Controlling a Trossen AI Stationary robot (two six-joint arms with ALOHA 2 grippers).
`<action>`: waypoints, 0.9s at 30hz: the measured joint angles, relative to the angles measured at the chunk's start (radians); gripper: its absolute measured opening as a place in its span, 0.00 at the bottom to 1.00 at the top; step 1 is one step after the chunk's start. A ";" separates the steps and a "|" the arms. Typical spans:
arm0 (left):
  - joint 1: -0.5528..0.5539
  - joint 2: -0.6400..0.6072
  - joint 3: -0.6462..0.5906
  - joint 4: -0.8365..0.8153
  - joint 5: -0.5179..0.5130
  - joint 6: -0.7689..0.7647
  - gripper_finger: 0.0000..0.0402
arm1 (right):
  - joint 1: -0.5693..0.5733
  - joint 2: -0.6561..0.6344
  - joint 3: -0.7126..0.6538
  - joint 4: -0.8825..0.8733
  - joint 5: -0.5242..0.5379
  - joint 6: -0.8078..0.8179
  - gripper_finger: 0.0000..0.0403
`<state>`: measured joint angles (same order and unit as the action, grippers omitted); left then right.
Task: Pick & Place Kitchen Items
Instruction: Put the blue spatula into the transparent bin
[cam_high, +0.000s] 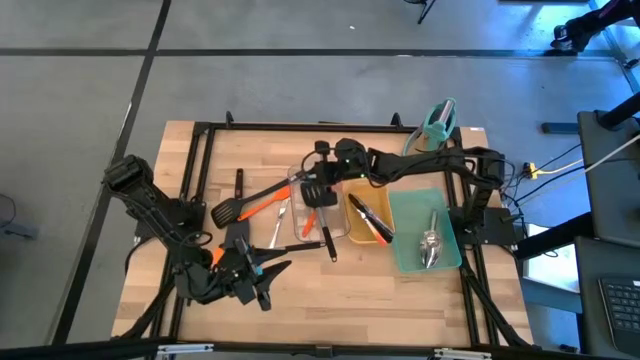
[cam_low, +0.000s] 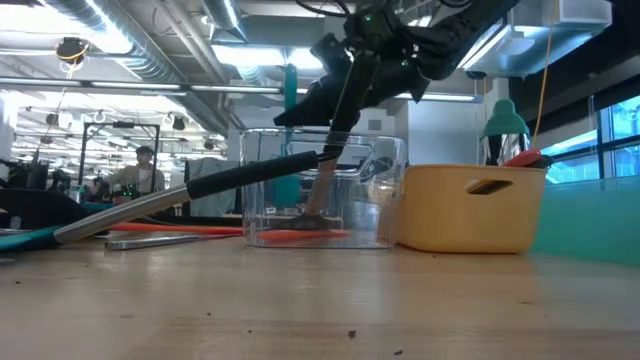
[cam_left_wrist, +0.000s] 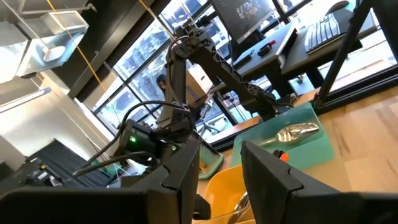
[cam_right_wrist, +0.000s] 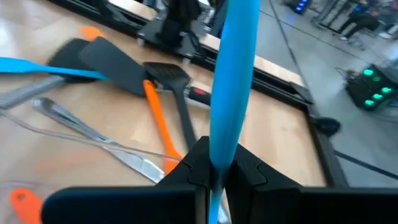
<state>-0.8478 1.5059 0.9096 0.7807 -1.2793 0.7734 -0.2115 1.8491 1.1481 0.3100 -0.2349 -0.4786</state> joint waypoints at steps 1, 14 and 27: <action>0.000 0.000 0.000 0.000 0.000 0.000 0.28 | 0.001 0.009 0.000 0.007 -0.011 0.004 0.06; -0.016 0.000 0.000 0.002 -0.002 -0.009 0.28 | 0.002 0.128 0.002 0.110 -0.009 0.026 0.06; -0.031 0.000 0.000 0.009 -0.010 -0.002 0.28 | 0.001 0.141 -0.002 0.009 -0.014 0.101 0.22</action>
<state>-0.8783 1.5059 0.9092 0.7894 -1.2888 0.7715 -0.2102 1.9900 1.1461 0.3189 -0.2492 -0.3777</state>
